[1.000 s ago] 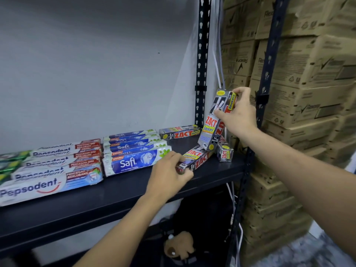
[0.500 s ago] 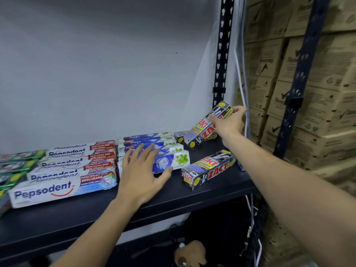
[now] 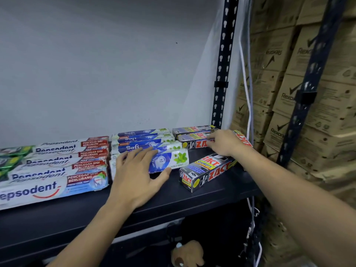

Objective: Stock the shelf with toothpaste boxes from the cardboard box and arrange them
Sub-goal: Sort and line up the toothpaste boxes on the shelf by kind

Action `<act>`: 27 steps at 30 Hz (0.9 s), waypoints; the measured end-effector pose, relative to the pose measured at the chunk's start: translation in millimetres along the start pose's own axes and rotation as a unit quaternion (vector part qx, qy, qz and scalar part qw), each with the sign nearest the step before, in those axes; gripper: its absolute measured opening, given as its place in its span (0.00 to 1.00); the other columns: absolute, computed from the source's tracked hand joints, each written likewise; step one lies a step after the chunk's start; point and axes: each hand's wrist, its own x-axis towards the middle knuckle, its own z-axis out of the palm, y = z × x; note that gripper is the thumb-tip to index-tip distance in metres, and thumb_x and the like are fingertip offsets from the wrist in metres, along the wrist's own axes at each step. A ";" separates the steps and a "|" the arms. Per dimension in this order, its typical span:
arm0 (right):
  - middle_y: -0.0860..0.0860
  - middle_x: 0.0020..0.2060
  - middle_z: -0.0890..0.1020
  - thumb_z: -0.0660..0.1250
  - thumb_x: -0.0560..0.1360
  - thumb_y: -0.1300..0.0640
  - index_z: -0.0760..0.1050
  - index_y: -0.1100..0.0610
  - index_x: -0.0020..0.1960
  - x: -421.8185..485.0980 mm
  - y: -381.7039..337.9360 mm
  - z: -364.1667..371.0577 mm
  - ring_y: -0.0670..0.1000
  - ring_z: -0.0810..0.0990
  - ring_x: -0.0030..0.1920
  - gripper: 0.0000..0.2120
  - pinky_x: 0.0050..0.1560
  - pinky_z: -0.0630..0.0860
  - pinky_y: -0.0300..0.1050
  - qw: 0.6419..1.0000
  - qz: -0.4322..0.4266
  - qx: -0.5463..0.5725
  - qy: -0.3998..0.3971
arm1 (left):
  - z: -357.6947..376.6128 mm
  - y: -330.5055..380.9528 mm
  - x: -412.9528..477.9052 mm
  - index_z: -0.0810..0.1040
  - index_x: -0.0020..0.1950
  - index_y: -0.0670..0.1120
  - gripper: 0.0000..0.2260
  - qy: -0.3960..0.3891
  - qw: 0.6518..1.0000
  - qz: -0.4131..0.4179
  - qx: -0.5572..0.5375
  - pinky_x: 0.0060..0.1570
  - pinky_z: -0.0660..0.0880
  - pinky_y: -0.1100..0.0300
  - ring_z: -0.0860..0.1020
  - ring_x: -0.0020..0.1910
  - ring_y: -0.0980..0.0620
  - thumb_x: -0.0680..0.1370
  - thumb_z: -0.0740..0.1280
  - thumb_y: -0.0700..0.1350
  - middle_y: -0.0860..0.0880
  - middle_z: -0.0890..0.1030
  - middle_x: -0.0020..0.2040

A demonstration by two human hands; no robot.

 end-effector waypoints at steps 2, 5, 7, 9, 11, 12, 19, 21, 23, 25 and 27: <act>0.54 0.73 0.69 0.59 0.81 0.44 0.66 0.48 0.75 -0.3 -0.8 -0.9 0.59 0.68 0.71 0.24 0.70 0.68 0.52 1.000 -0.005 0.005 -0.030 | -1.1 0.4 0.0 0.73 0.70 0.55 0.33 0.001 1.000 0.000 -0.003 0.73 0.53 0.53 0.67 0.71 0.55 0.73 0.52 0.71 0.56 0.73 0.71; 0.53 0.79 0.56 0.54 0.81 0.39 0.56 0.42 0.79 -4.2 -4.1 1.9 0.60 0.55 0.78 0.27 0.76 0.54 0.54 0.996 -0.028 0.013 -0.086 | -1.0 1.3 0.5 0.73 0.69 0.55 0.31 -0.001 1.000 -0.001 -0.005 0.73 0.55 0.52 0.68 0.70 0.55 0.73 0.53 0.71 0.57 0.74 0.70; 0.53 0.80 0.52 0.52 0.81 0.36 0.54 0.39 0.78 -4.1 -4.8 3.0 0.60 0.51 0.79 0.27 0.77 0.49 0.56 0.993 -0.031 0.006 -0.111 | -1.1 1.6 0.7 0.74 0.69 0.55 0.31 0.000 1.000 -0.001 -0.006 0.73 0.56 0.52 0.69 0.70 0.55 0.73 0.54 0.70 0.57 0.74 0.69; 0.53 0.80 0.52 0.52 0.80 0.35 0.53 0.39 0.78 -3.4 -4.7 3.2 0.60 0.50 0.79 0.28 0.77 0.48 0.57 0.992 -0.028 0.009 -0.119 | -1.2 1.2 0.7 0.74 0.69 0.55 0.31 -0.001 1.000 0.000 -0.006 0.72 0.56 0.52 0.69 0.69 0.55 0.73 0.54 0.70 0.56 0.75 0.69; 0.52 0.80 0.51 0.52 0.80 0.35 0.52 0.39 0.79 -3.8 -5.4 3.0 0.60 0.48 0.79 0.29 0.77 0.47 0.58 0.992 -0.020 0.016 -0.124 | -1.0 1.0 0.6 0.74 0.68 0.55 0.30 0.000 1.000 0.001 -0.007 0.72 0.56 0.52 0.69 0.69 0.54 0.73 0.54 0.70 0.56 0.75 0.68; 0.52 0.80 0.50 0.53 0.80 0.35 0.51 0.39 0.79 -4.2 -6.0 3.0 0.60 0.47 0.79 0.30 0.77 0.47 0.59 0.991 -0.015 0.019 -0.129 | -1.1 1.1 0.5 0.74 0.68 0.55 0.30 0.001 1.000 0.001 -0.007 0.72 0.56 0.52 0.69 0.69 0.54 0.73 0.55 0.69 0.56 0.75 0.68; 0.50 0.80 0.48 0.54 0.78 0.33 0.49 0.38 0.79 -1.4 -6.7 5.2 0.61 0.47 0.79 0.33 0.75 0.50 0.65 0.991 -0.004 0.013 -0.133 | -2.1 2.5 0.5 0.75 0.67 0.54 0.29 0.004 1.000 0.001 -0.005 0.70 0.56 0.53 0.71 0.67 0.53 0.73 0.56 0.69 0.55 0.77 0.67; 0.50 0.80 0.50 0.53 0.76 0.31 0.49 0.38 0.79 -0.4 -6.5 6.1 0.60 0.49 0.79 0.34 0.74 0.52 0.66 0.992 -0.002 -0.001 -0.130 | -2.9 3.1 0.4 0.75 0.67 0.54 0.29 0.004 1.000 0.001 -0.004 0.70 0.56 0.54 0.71 0.67 0.53 0.73 0.55 0.69 0.55 0.77 0.67; 0.49 0.80 0.51 0.52 0.75 0.29 0.49 0.38 0.78 0.3 -5.4 6.6 0.60 0.51 0.78 0.34 0.74 0.53 0.66 0.992 -0.001 -0.011 -0.129 | -3.4 3.7 0.1 0.74 0.68 0.55 0.29 0.005 1.000 0.001 -0.005 0.69 0.56 0.54 0.71 0.67 0.53 0.73 0.55 0.69 0.55 0.77 0.67; 0.50 0.80 0.51 0.51 0.75 0.28 0.49 0.38 0.79 0.7 -5.1 6.7 0.61 0.52 0.78 0.35 0.73 0.54 0.66 0.992 0.000 -0.020 -0.127 | -3.6 3.8 0.0 0.75 0.68 0.55 0.30 0.005 1.000 0.000 -0.007 0.69 0.56 0.54 0.71 0.67 0.54 0.73 0.55 0.69 0.55 0.77 0.67; 0.51 0.80 0.52 0.50 0.75 0.28 0.49 0.38 0.79 -0.1 -6.0 6.3 0.61 0.53 0.78 0.35 0.73 0.55 0.65 0.992 -0.001 -0.029 -0.125 | -3.6 3.7 0.2 0.75 0.68 0.55 0.30 0.005 1.000 0.000 -0.008 0.70 0.56 0.54 0.71 0.67 0.54 0.73 0.55 0.69 0.55 0.76 0.67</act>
